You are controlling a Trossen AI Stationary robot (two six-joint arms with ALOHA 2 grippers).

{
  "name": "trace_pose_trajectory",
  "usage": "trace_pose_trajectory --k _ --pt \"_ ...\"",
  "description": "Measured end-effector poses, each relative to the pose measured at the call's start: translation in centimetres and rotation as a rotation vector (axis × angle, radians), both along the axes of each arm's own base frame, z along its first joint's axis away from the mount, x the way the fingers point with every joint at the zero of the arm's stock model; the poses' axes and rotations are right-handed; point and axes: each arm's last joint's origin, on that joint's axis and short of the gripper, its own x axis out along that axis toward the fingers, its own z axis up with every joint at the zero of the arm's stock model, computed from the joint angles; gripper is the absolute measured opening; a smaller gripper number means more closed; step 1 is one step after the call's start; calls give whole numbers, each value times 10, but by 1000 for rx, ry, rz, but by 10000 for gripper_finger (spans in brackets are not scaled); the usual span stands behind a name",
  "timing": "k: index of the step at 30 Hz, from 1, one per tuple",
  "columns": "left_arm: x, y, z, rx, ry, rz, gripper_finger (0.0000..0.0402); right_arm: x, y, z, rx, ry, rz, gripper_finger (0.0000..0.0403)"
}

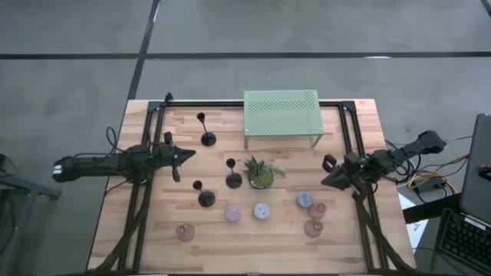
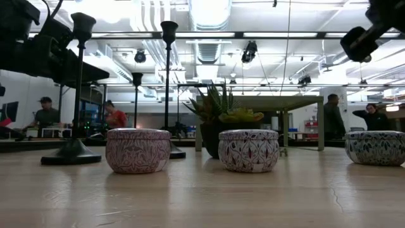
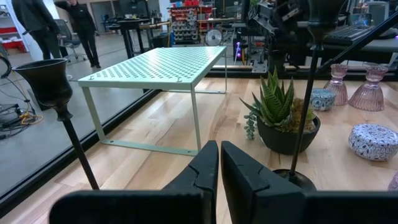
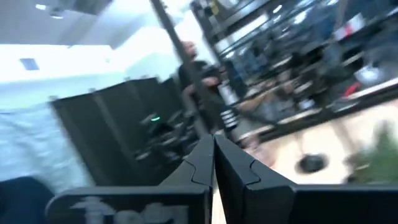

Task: Pick & Place candle stick holders
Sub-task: Put the top glass candle holder on the shelf

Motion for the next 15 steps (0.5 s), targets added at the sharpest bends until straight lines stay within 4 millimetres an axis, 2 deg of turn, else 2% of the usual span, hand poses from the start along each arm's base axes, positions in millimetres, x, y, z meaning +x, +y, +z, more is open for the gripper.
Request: trace_pose_trajectory --k 6,15 --pt "0 0 0 0 0 0 23 7 9 -1 46 63 120 8" --pt "0 0 0 0 -2 0 23 21 21 35 -21 45 170 8"
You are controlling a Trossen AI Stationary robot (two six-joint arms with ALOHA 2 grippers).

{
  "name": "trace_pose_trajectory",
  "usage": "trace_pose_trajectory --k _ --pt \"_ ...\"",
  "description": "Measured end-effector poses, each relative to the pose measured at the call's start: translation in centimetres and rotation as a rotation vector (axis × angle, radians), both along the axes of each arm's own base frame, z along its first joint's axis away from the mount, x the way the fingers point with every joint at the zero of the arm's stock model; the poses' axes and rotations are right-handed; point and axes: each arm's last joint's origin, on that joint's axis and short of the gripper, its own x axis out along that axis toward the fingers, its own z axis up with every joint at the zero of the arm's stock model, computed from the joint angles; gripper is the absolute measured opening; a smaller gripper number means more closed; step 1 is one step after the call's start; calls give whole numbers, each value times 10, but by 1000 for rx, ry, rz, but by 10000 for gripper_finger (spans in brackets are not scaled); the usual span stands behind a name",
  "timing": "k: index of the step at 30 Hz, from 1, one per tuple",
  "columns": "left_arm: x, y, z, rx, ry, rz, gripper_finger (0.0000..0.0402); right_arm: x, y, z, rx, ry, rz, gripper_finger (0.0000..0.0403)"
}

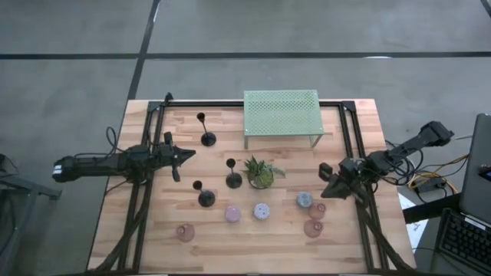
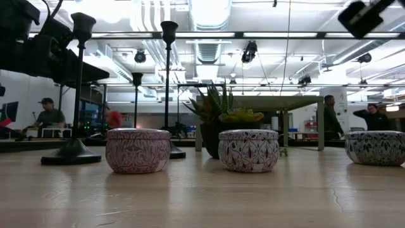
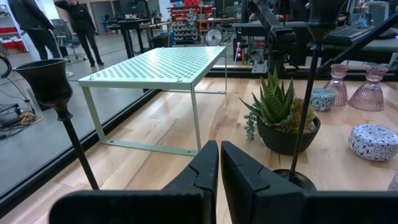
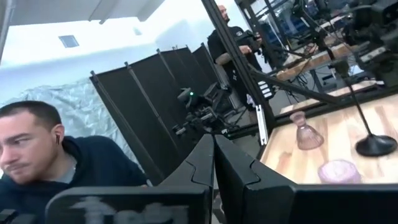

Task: Pick & Place candle stick holders
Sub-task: Put the top glass candle holder on the shelf

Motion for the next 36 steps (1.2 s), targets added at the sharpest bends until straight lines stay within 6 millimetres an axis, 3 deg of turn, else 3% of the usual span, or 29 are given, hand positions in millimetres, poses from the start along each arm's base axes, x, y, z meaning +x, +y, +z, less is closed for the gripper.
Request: trace_pose_trajectory --k 6,9,13,17,23,30,36 --pt "0 0 0 0 -1 0 23 24 12 45 -138 -11 -9 8" --pt "0 0 0 0 -1 0 23 38 19 52 -270 189 -47 8" --pt "0 0 0 0 -2 0 23 49 26 57 -377 586 -145 10" --pt "0 0 0 0 -2 0 23 54 37 53 -435 965 -261 31" --pt "0 0 0 0 -3 0 23 62 63 37 -524 1327 -406 94" --pt "0 0 0 0 -4 0 23 79 86 38 -671 1483 -393 171" --pt "0 0 0 0 -4 0 23 82 90 34 -696 1518 -366 191"
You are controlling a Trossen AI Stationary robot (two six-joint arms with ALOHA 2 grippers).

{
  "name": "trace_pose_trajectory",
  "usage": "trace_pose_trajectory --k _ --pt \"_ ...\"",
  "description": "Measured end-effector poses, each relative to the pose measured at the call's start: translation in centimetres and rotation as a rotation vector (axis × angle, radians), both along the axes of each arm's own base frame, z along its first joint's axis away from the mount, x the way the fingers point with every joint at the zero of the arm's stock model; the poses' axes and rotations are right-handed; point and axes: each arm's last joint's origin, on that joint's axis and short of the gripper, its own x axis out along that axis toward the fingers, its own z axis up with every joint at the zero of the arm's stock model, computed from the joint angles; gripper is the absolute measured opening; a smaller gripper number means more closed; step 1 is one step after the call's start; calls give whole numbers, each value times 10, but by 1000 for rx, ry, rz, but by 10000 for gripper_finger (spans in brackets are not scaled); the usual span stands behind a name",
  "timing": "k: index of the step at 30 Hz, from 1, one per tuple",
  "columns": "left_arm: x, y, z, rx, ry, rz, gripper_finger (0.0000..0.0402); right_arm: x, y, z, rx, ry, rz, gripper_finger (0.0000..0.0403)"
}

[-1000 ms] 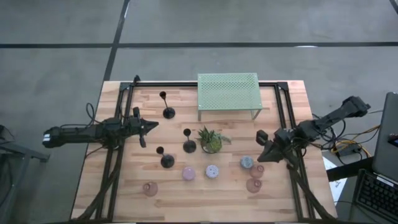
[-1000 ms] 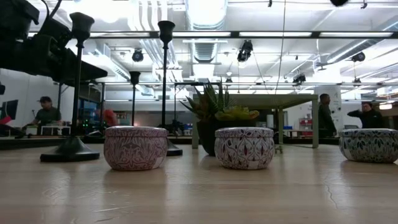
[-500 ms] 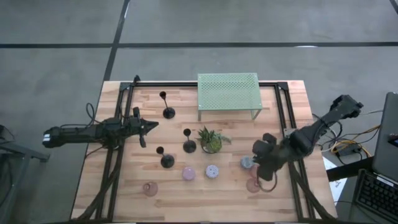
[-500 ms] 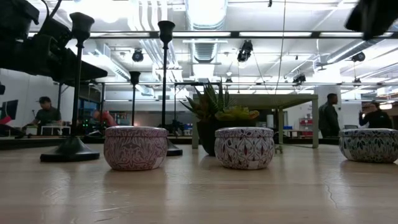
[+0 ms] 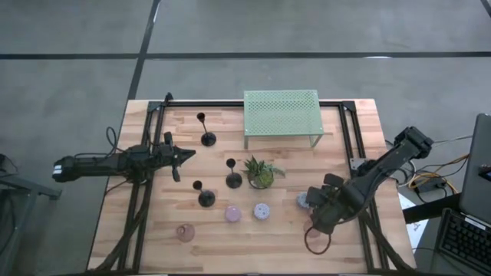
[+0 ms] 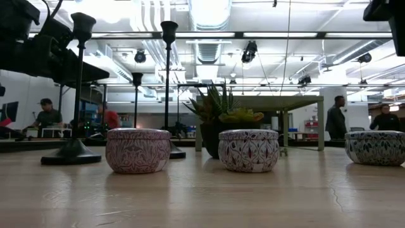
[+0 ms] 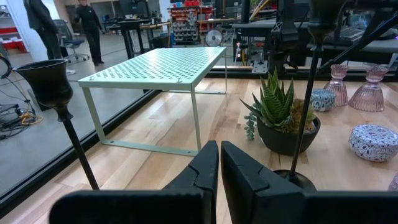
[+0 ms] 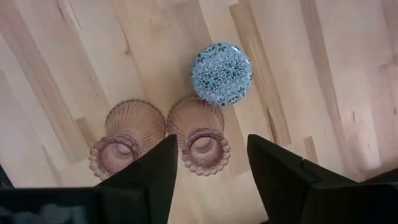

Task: Pick & Place candle stick holders
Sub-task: Put the top glass candle holder on the shelf

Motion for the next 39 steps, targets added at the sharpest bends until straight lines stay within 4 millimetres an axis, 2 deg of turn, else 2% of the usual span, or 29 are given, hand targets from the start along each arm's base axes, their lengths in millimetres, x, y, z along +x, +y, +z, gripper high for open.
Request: trace_pose_trajectory --k 8,12,16,29,39 --pt "0 0 0 0 0 0 23 -28 -21 -11 9 -3 -63 192" --pt "0 0 0 0 0 0 23 -37 -28 -18 83 -78 -89 192" --pt "0 0 0 0 0 0 23 -43 -31 -30 118 -83 -117 192" --pt "0 0 0 0 0 0 23 -40 -29 -50 90 -50 -152 187" --pt "0 0 0 0 0 0 23 -35 -25 -55 91 -52 -151 140"
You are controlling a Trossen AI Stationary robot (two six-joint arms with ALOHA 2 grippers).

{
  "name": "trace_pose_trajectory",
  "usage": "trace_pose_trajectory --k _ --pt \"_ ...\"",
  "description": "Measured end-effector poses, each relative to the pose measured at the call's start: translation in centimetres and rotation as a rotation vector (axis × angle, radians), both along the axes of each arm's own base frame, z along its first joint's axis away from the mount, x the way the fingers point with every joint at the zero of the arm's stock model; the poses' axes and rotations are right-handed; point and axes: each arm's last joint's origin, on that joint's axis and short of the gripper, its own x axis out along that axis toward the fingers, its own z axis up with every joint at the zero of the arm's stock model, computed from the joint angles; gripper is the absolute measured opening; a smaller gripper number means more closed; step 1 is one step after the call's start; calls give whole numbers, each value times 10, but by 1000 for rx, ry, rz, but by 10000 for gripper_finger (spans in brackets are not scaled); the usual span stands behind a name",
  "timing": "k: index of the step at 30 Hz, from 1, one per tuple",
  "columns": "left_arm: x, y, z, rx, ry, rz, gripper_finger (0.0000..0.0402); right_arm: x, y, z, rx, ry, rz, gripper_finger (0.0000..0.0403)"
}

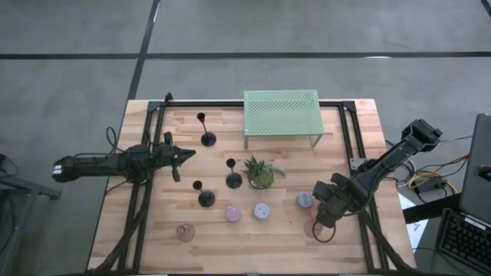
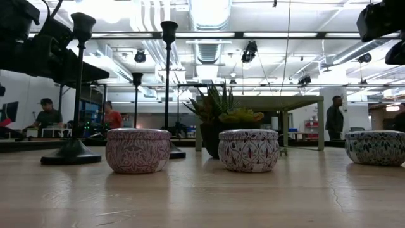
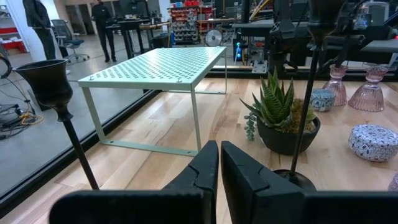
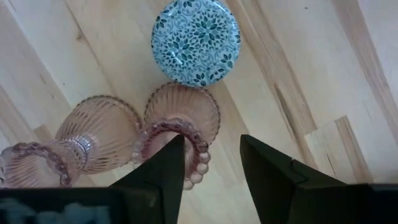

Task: Pick & Place candle stick holders
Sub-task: Put the top glass candle holder on the shelf

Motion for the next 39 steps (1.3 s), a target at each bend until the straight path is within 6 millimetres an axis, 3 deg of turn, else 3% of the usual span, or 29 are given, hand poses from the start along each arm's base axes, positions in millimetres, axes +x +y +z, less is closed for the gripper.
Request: trace_pose_trajectory --k 7,15,28,39 --pt "0 0 0 0 1 0 23 3 2 -6 -18 18 33 89" --pt "0 0 0 0 2 0 23 1 1 1 -1 -4 54 31" --pt "0 0 0 0 2 0 23 -7 -13 16 7 -31 16 27" --pt "0 0 0 0 2 0 23 -6 -53 64 -9 -130 -92 28"
